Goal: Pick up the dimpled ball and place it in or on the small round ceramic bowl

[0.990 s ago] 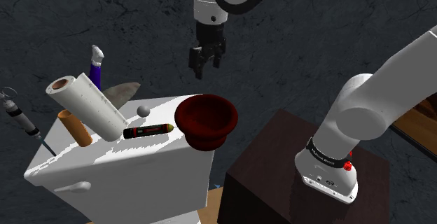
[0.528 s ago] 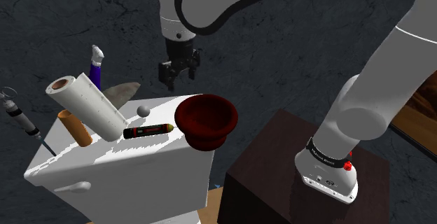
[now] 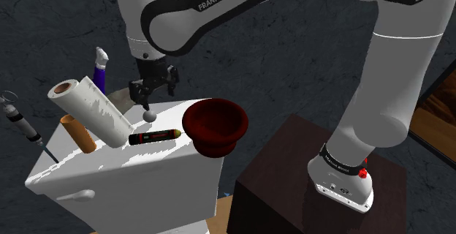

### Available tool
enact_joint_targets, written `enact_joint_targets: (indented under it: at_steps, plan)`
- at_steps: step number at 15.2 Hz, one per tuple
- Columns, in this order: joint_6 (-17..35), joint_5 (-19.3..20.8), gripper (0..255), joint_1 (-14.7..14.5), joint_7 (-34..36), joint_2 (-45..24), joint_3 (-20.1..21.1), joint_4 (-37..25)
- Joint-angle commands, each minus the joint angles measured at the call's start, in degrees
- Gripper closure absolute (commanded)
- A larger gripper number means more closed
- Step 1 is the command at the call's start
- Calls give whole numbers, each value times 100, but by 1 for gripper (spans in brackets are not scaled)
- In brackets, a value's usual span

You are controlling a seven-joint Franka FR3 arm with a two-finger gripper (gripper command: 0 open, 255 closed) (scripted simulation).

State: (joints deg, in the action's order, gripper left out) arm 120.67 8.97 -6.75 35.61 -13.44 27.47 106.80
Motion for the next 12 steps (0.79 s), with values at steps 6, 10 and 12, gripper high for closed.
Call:
enact_joint_targets:
  at_steps: [6,10,12]
  plan:
    - [234,429,0,-302,413,-833,-90,-517]
    - [448,516,0,-327,467,-974,-132,-429]
    - [448,515,0,-328,467,-974,-133,-428]
